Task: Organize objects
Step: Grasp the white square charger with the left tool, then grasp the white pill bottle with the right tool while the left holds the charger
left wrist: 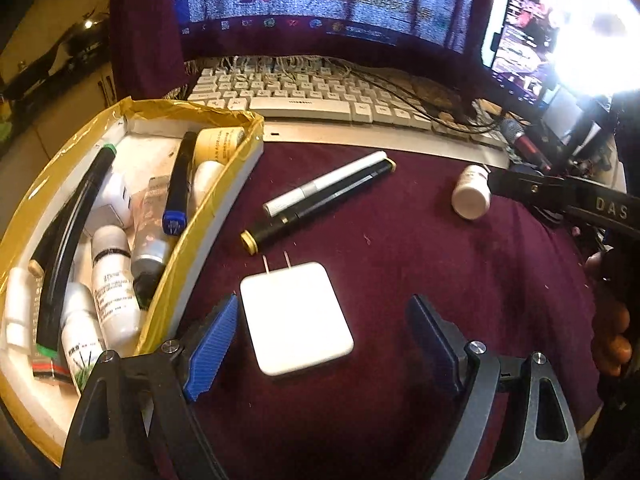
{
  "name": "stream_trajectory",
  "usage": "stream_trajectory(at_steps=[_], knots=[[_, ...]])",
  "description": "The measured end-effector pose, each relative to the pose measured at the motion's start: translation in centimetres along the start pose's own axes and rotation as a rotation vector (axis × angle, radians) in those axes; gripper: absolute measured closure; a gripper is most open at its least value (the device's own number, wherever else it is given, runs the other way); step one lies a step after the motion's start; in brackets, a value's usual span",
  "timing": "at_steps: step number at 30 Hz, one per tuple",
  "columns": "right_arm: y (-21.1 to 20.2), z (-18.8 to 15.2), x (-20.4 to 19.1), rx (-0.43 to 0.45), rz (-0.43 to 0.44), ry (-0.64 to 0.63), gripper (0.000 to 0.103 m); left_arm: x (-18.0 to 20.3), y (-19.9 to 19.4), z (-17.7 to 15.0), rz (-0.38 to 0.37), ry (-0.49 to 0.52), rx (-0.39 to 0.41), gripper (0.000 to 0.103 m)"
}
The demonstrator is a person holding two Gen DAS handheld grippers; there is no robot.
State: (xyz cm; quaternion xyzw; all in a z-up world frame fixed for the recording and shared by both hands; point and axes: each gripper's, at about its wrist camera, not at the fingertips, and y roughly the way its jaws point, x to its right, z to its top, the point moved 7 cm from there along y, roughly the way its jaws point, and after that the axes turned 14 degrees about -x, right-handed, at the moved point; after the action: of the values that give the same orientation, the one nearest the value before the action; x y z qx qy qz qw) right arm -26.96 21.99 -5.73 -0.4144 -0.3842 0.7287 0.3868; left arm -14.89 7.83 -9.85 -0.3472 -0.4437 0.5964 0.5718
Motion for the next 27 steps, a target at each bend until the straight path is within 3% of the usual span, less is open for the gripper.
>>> stream_trajectory(at_steps=[3,4,6,15,16,17,18,22,27], knots=[[1.2,0.9,-0.1,-0.019,-0.047,0.016,0.05,-0.2,0.5,0.1,0.037,-0.009,0.014,0.026],[1.4,1.1,-0.1,-0.019,-0.056,0.017,0.05,-0.2,0.5,0.0,0.052,-0.004,0.025,0.041],[2.1,1.6,0.1,-0.026,-0.109,0.026,0.05,-0.6,0.8,-0.2,0.036,-0.035,0.029,0.061],[2.6,1.1,1.5,-0.033,-0.094,0.102,0.051,-1.4,0.2,-0.8,-0.05,-0.064,0.082,0.062],[2.5,1.0,1.3,-0.031,-0.1,0.091,0.053,-1.5,0.2,-0.9,-0.061,-0.065,0.084,0.062],[2.3,0.7,1.0,-0.029,-0.103,0.086,0.064,-1.6,0.1,-0.9,-0.073,-0.069,0.085,0.062],[2.2,0.4,0.9,-0.028,-0.103,0.081,0.066,-1.6,0.1,-0.9,-0.075,-0.07,0.086,0.062],[2.0,-0.6,-0.7,-0.01,-0.075,0.014,0.066,-1.5,0.2,-0.9,-0.067,-0.063,0.088,0.062],[2.0,-1.9,-4.9,0.005,0.015,-0.181,0.067,-1.7,0.1,-0.9,-0.076,-0.066,0.092,0.062]])
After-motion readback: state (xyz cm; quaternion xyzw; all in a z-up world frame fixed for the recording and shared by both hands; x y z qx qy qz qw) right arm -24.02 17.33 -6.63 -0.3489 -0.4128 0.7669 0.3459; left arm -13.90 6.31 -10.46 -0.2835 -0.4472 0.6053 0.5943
